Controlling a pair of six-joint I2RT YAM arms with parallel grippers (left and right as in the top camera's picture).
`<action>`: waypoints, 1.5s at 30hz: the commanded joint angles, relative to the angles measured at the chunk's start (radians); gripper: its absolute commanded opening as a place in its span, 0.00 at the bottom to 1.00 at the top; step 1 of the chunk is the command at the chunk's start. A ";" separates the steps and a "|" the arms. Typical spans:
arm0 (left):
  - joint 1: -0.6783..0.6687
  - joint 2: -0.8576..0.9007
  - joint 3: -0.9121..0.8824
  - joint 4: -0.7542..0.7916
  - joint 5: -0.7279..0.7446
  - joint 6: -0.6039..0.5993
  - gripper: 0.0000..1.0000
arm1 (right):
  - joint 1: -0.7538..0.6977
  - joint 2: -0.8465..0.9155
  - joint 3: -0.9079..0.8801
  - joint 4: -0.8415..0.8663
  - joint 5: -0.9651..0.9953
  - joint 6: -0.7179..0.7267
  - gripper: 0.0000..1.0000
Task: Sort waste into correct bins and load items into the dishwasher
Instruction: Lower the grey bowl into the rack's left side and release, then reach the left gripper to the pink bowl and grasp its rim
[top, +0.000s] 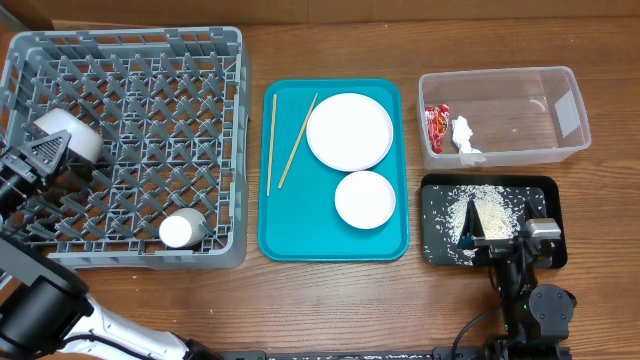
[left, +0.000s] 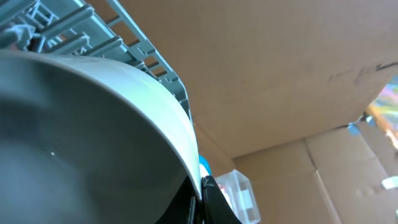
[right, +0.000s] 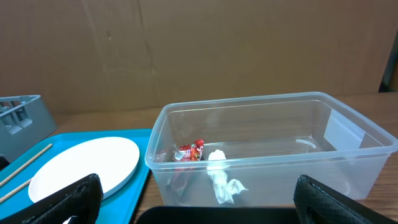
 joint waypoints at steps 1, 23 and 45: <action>0.032 -0.019 -0.008 -0.047 -0.013 -0.031 0.04 | -0.003 -0.011 -0.010 0.005 -0.001 -0.004 1.00; 0.142 -0.079 -0.008 -0.461 -0.042 0.114 0.82 | -0.003 -0.011 -0.010 0.005 -0.001 -0.004 1.00; -0.928 -0.681 -0.008 -0.466 -1.014 -0.082 0.87 | -0.003 -0.011 -0.010 0.005 -0.001 -0.004 1.00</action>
